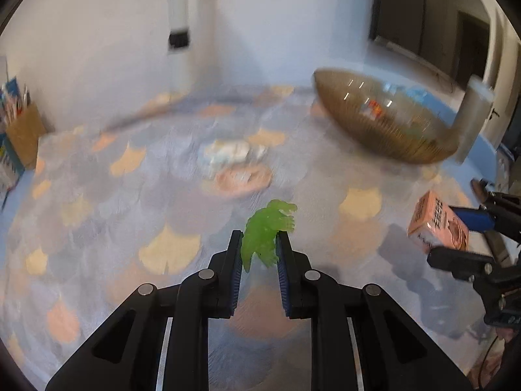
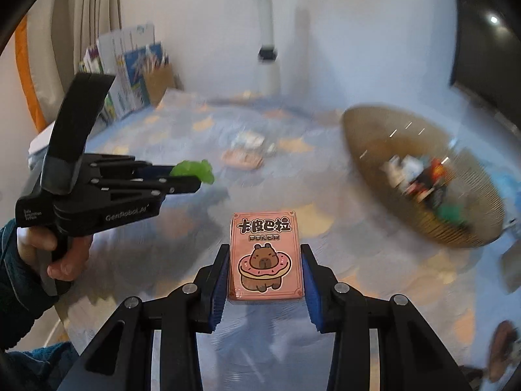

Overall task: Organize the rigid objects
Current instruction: 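Carry the green figure and pink box over the glass bowl and open both tools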

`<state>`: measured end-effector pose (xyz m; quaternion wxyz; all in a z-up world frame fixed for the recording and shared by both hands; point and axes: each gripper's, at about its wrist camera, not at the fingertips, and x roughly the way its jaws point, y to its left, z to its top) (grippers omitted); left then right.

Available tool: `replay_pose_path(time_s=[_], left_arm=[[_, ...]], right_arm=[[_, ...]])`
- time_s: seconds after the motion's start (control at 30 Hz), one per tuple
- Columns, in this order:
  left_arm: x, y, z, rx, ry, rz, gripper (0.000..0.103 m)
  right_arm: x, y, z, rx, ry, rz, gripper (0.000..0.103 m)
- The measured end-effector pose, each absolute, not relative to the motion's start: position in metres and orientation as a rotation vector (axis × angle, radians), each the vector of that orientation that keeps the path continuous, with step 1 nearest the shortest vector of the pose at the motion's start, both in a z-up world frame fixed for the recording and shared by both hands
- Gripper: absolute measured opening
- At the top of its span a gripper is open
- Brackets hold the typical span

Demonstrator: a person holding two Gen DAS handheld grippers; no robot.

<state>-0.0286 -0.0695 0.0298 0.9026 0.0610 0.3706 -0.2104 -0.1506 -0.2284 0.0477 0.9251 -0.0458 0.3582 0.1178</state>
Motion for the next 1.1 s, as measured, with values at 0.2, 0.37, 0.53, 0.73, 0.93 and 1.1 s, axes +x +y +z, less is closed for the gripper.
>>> replay_pose_path(time_s=[0.2,0.37,0.53,0.73,0.93,1.1], left_arm=[[-0.022,-0.114,0.111,0.128,0.596,-0.53,0.017],[0.014,-0.166,0.146,0.073,0.577,-0.559,0.017],[0.039,-0.207,0.131,0.056,0.644,-0.588,0.017],[0.055,-0.232,0.102,0.037,0.732,-0.622,0.017],[0.053,-0.247,0.091,0.061,0.746,-0.646,0.017],[0.044,-0.246,0.087,0.088,0.763,-0.682,0.077]], right_arm=[[-0.151,-0.288,0.124,-0.058,0.601,0.061,0.04],[-0.134,-0.351,0.166,0.025,0.518,-0.18,0.04],[-0.112,-0.38,0.162,0.061,0.566,-0.212,0.04],[-0.093,-0.401,0.125,0.113,0.668,-0.19,0.04],[-0.085,-0.404,0.111,0.093,0.708,-0.175,0.04],[-0.079,-0.418,0.099,0.199,0.784,-0.159,0.063]])
